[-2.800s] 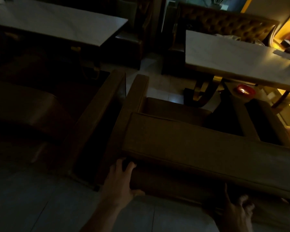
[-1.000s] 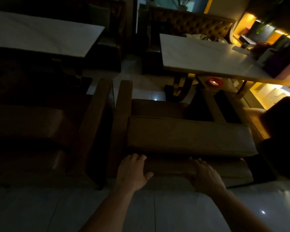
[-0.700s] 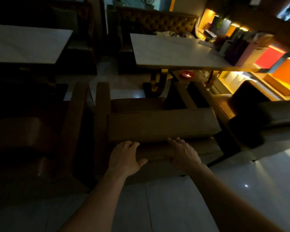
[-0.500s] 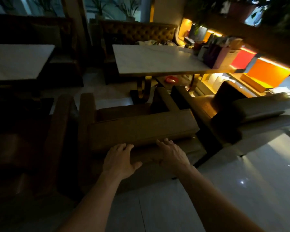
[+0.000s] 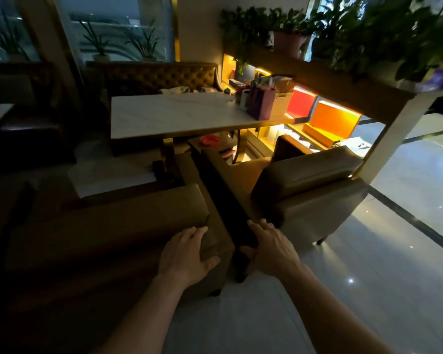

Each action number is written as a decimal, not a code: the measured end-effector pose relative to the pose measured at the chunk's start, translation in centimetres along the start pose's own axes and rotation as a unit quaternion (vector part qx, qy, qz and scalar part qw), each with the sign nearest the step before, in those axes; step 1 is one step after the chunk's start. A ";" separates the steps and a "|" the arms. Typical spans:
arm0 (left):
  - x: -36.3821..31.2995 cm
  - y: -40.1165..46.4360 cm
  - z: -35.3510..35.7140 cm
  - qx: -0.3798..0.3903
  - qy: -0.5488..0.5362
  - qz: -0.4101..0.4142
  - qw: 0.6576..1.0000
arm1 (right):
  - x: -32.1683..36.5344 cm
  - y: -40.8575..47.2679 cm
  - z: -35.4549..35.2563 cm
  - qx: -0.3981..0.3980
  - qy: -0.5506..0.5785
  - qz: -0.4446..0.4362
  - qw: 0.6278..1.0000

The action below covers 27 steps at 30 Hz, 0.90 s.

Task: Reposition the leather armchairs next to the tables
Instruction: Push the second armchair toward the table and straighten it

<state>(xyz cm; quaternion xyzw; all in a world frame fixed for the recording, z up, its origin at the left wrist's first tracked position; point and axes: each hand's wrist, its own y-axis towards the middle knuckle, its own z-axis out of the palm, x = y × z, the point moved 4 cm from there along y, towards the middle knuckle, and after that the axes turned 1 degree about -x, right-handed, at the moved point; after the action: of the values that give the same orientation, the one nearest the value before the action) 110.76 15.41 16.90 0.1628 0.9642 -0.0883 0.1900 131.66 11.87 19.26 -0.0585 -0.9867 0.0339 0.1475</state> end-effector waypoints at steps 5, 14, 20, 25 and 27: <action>-7.6 4.9 3.7 0.007 -0.017 0.013 1.000 | -9.1 1.9 -2.1 0.012 0.000 0.023 1.000; -16.2 20.1 12.7 0.032 -0.048 -0.010 0.998 | -25.2 13.3 -2.3 0.027 -0.037 0.024 0.999; -22.0 28.5 16.3 0.042 -0.062 -0.034 0.997 | -34.6 20.7 -3.5 0.054 -0.038 0.018 0.998; -26.3 33.5 18.9 0.035 -0.045 -0.056 0.997 | -41.6 25.4 -3.5 0.073 -0.031 0.013 0.997; -27.8 35.4 20.4 0.032 -0.040 -0.072 0.996 | -44.6 27.6 -2.9 0.090 -0.036 0.002 0.995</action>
<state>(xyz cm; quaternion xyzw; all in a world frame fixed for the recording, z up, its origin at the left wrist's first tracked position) 154.26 35.85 5.48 0.0956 0.9617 -0.1388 0.2160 177.81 33.74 6.91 -0.0454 -0.9842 0.1254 0.1161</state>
